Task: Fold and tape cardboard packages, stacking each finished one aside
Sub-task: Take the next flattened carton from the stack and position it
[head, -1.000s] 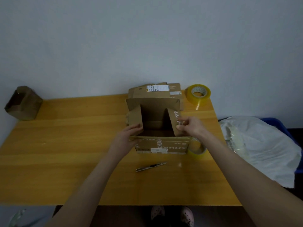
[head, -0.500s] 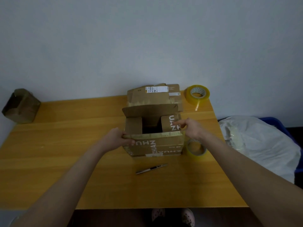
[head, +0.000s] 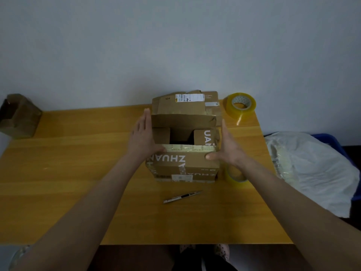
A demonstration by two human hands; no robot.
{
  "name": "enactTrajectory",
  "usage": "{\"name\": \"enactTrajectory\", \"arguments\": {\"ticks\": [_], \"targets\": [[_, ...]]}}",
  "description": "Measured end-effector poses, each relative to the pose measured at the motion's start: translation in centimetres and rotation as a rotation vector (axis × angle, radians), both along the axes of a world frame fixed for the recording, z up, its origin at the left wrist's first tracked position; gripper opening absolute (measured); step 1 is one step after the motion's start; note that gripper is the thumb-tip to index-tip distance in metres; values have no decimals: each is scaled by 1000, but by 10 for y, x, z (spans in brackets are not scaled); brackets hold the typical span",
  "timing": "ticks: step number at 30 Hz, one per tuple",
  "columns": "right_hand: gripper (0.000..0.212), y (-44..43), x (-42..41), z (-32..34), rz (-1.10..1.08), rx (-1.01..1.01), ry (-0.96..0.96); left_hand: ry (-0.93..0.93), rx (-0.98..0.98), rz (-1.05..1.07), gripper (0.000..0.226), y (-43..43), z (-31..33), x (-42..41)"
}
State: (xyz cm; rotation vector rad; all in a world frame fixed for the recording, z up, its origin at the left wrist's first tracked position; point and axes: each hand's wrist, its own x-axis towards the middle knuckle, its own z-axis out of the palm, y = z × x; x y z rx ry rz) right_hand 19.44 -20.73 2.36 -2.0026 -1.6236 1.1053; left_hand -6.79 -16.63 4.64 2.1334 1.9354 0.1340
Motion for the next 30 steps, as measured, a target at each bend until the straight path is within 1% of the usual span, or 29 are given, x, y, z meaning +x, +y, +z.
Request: {"name": "enactTrajectory", "arguments": {"ticks": [1,3,5,6,7,9,11,13,15,18,23,30], "targets": [[141,1,-2,0,5,8,-35,30,22,-17,136,3,2,0],[134,2,-5,3,23,17,-92,72,89,-65,113,6,1,-3],[116,4,-5,2,57,13,-128,71,58,-141,84,1,-5,-7],[106,4,-5,1,76,5,-149,65,6,-172,76,-4,-11,-8],[96,5,-5,0,95,2,-175,74,-49,-191,73,-10,-17,-7],[82,4,-6,-1,122,3,-224,97,-129,-187,76,-17,-26,-2],[76,3,-8,-4,132,6,-236,75,-180,-147,81,-21,-30,4],[84,-1,-10,-6,112,-25,-180,33,-211,-104,84,-22,-29,8],[100,-6,-13,-7,87,-69,-109,20,-225,-89,85,-24,-27,10],[115,-9,-14,-9,94,-97,-129,10,-226,-95,87,-27,-26,14],[120,-16,-10,-14,81,-93,-162,-28,-226,-102,88,-31,-28,15],[128,-20,-14,-14,159,-115,-199,-201,-242,62,91,-38,-26,11]]}}
